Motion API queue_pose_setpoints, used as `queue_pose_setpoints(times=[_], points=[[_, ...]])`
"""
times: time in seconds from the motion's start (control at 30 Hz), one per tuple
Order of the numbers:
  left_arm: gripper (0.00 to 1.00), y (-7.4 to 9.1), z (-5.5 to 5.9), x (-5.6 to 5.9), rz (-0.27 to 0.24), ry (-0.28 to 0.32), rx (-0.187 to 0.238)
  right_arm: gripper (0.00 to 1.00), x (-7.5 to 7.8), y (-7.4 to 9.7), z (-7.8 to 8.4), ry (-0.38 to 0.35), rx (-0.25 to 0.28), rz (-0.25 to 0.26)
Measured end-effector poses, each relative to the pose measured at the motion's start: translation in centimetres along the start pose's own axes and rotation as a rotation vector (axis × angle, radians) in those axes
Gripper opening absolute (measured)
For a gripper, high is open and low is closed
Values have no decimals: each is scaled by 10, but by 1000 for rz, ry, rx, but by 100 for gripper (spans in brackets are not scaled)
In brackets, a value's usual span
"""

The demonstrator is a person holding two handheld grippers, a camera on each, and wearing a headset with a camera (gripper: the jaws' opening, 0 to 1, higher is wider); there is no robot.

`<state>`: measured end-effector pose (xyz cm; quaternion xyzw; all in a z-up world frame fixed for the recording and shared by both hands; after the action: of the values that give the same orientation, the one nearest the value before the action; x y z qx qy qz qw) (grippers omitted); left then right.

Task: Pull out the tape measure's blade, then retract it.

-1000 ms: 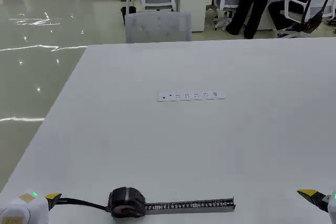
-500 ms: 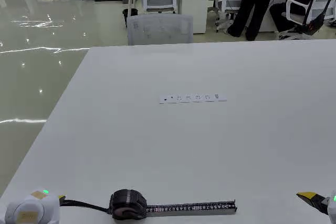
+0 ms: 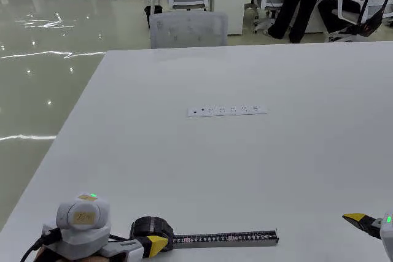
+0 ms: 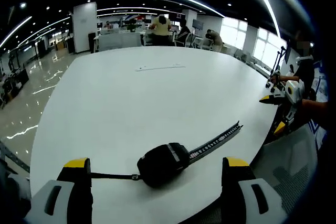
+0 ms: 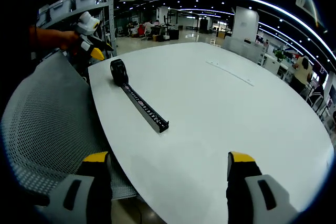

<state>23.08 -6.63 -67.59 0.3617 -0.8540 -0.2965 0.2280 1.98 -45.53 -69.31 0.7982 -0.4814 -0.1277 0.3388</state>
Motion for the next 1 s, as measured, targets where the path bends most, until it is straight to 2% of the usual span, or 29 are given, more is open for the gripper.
queue_pose_setpoints(times=[0.17,0.23,0.27,0.33,0.4,0.5,0.57,0.6,0.67,0.7,0.77,0.8,0.87,0.93,1.0], points=[[100,-8,3,2,-75,26,11,91,2,-10,-7,42,-19,-31],[100,-9,2,2,-115,24,41,91,3,-15,-11,60,-27,-51],[100,-9,3,4,-112,33,34,90,3,-17,-13,73,-30,-62],[100,-10,2,7,-140,42,42,89,3,-22,-19,96,-41,-88],[100,-11,-1,11,-165,17,69,88,4,-28,-23,119,-44,-109],[100,-13,-3,17,-168,32,88,84,7,-40,-28,119,-40,-139],[100,-16,-2,20,-159,71,92,83,9,-48,-31,144,-61,-161],[100,-17,-2,21,-159,72,91,83,9,-51,-33,160,-68,-169],[100,-18,0,22,-158,72,93,81,10,-59,-37,184,-82,-201],[99,-18,2,23,-160,67,94,79,10,-62,-39,207,-103,-234],[98,-18,1,23,-155,53,128,78,11,-68,-41,255,-132,-261],[98,-17,-2,23,-146,74,157,76,12,-72,-42,277,-155,-282],[98,-17,-3,25,-139,54,155,72,13,-78,-45,304,-178,-323],[99,-18,-1,28,-138,32,151,65,15,-84,-48,328,-199,-341],[99,-21,4,27,-134,39,131,60,15,-91,-52,357,-228,-381]])
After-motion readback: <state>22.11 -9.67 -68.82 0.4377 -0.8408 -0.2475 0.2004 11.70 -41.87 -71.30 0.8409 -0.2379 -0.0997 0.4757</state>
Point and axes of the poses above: the centre of the closed fingertips' face, and the gripper's own axes: y roughly backward along the fingers, x roughly to its right, z roughly out of its underside, the point moved 8 cm from there along y, roughly backward along the fingers, and after that the axes turned 5 degrees about y, right-handed, at the moved point
